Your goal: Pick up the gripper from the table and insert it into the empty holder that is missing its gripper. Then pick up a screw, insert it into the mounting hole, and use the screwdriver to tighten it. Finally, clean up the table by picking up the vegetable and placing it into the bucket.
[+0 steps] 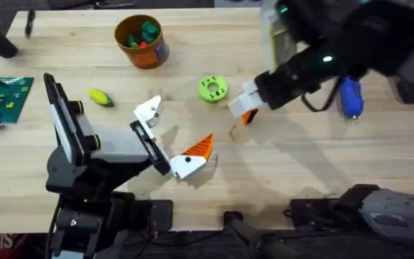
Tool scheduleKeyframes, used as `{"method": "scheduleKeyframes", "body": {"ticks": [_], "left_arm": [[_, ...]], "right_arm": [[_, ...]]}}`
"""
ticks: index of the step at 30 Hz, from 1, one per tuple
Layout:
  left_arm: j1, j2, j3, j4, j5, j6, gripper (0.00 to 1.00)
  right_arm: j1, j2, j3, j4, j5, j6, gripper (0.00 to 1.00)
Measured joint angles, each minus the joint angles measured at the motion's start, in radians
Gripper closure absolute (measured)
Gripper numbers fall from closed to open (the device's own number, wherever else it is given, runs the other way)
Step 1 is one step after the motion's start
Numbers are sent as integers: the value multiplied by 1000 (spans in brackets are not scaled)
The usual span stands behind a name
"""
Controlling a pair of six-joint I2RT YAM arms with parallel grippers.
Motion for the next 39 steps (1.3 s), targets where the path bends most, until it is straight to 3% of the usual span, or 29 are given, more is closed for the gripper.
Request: {"method": "scheduleKeyframes", "body": {"ticks": [12, 27, 32, 39], "left_arm": [[0, 0, 0, 0, 0, 0, 15], [0, 0, 0, 0, 0, 0, 15], [0, 0, 0, 0, 0, 0, 15], [0, 0, 0, 0, 0, 0, 15]], "right_arm": [[48, 153, 2, -3, 83, 39, 15], [48, 168, 2, 17, 96, 54, 26], [48, 168, 2, 16, 98, 58, 169], [48, 168, 0, 5, 98, 58, 179]]}}
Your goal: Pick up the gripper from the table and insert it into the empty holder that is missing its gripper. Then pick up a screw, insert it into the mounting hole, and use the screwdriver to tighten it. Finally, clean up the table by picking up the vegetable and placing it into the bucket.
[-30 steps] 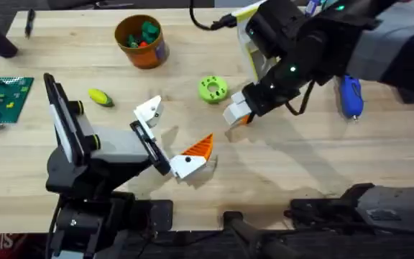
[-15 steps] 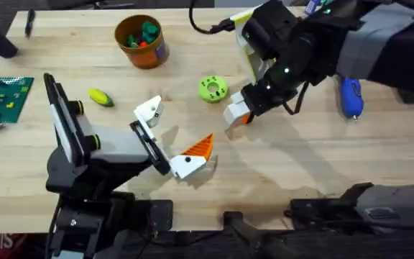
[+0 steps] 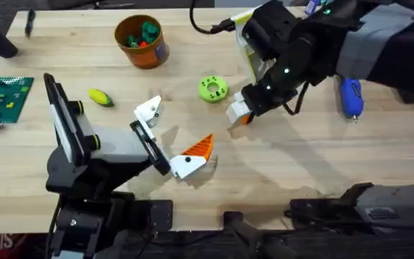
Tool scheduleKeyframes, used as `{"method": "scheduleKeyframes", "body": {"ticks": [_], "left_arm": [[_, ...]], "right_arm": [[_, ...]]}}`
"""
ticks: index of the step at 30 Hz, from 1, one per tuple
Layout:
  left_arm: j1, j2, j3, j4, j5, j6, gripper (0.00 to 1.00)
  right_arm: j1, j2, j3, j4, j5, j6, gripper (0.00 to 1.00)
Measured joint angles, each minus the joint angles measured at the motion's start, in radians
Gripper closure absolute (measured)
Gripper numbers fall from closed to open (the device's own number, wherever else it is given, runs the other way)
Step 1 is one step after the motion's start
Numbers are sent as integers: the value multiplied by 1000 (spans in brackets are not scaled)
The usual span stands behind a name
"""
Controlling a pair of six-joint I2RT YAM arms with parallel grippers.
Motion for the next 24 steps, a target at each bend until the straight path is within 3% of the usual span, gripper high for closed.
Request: {"method": "scheduleKeyframes", "body": {"ticks": [9, 10, 11, 15, 16, 24], "left_arm": [[0, 0, 0, 0, 0, 0, 16], [0, 0, 0, 0, 0, 0, 15], [0, 0, 0, 0, 0, 0, 15], [0, 0, 0, 0, 0, 0, 16], [0, 0, 0, 0, 0, 0, 14], [0, 0, 0, 0, 0, 0, 14]], "right_arm": [[0, 0, -17, 0, 0, 0, 191], [0, 2, -17, 0, 0, 0, 232], [0, 5, -17, 0, 0, 1, 335], [0, 16, -18, 4, 0, 1, 915], [0, 16, -18, 7, 0, 8, 971], [0, 16, -18, -8, 0, 17, 986]]}}
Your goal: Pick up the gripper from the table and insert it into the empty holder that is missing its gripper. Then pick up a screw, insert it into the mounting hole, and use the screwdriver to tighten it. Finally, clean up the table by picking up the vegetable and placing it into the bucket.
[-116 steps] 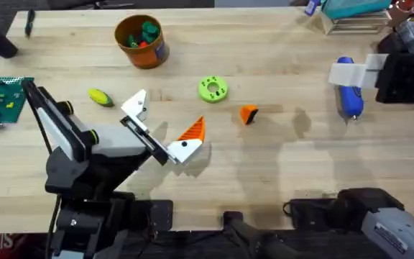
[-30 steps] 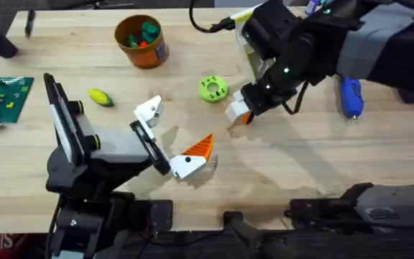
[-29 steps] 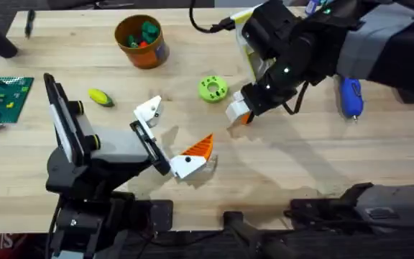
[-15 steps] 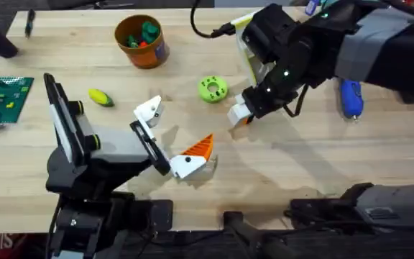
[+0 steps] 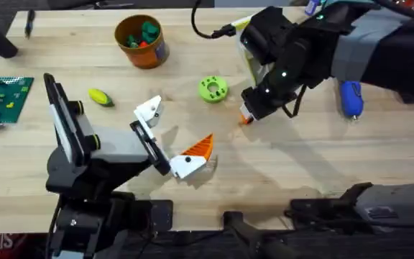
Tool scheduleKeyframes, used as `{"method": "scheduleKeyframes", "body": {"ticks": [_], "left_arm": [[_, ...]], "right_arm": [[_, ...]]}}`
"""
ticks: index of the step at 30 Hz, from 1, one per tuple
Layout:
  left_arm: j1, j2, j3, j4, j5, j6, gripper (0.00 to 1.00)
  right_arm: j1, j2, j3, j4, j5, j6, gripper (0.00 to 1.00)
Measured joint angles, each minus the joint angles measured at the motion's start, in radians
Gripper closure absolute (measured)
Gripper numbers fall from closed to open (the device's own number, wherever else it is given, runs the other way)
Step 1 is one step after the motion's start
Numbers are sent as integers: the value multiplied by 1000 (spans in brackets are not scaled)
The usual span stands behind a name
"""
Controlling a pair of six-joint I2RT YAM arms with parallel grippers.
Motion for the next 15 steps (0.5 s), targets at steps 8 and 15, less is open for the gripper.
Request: {"method": "scheduleKeyframes", "body": {"ticks": [8, 15], "left_arm": [[0, 0, 0, 0, 0, 0, 15], [0, 0, 0, 0, 0, 0, 15]], "right_arm": [[0, -69, 4, -78, -33, 47, 987], [0, -317, 12, -79, -94, 77, 988]]}}
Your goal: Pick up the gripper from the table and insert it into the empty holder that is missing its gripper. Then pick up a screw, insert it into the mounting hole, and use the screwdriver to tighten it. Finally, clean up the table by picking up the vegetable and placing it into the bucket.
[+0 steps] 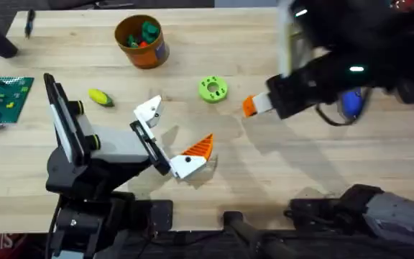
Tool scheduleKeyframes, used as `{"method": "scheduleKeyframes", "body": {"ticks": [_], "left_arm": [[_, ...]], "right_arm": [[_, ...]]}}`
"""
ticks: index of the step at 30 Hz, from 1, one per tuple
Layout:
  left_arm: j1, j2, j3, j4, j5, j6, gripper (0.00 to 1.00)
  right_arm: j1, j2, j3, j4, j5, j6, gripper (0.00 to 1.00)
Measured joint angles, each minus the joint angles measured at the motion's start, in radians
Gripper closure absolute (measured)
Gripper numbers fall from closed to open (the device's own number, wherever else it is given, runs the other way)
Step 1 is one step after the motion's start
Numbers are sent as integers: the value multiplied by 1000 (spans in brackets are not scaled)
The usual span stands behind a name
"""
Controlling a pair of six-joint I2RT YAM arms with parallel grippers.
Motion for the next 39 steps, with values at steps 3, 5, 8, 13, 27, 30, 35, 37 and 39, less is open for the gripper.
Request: {"method": "scheduleKeyframes", "body": {"ticks": [3, 5, 8, 13, 27, 30, 35, 37, 39], "left_arm": [[0, 0, 0, 0, 0, 0, 15], [0, 0, 0, 0, 1, 0, 15], [0, 0, 0, -2, 15, 0, 15], [0, 0, 0, -8, 64, 32, 15], [0, 0, 0, -20, 154, 73, 16], [0, 0, 0, -20, 157, 76, 15], [0, 0, 0, -20, 157, 76, 16], [0, 0, 0, -20, 157, 76, 15], [0, 0, 0, -20, 157, 76, 15]], "right_arm": [[0, -85, 4, 24, -22, 15, 988], [-5, -118, 1, 74, -58, 21, 988], [-33, -134, -40, 176, -156, 22, 988], [-156, -101, -185, 333, -428, -1, 989], [-326, 249, -241, 560, -1219, -181, 990], [-300, 338, -241, 583, -1324, -213, 991], [-254, 409, -242, 575, -1398, -265, 991], [-237, 414, -242, 575, -1411, -275, 991], [-222, 414, -242, 577, -1424, -279, 991]]}}
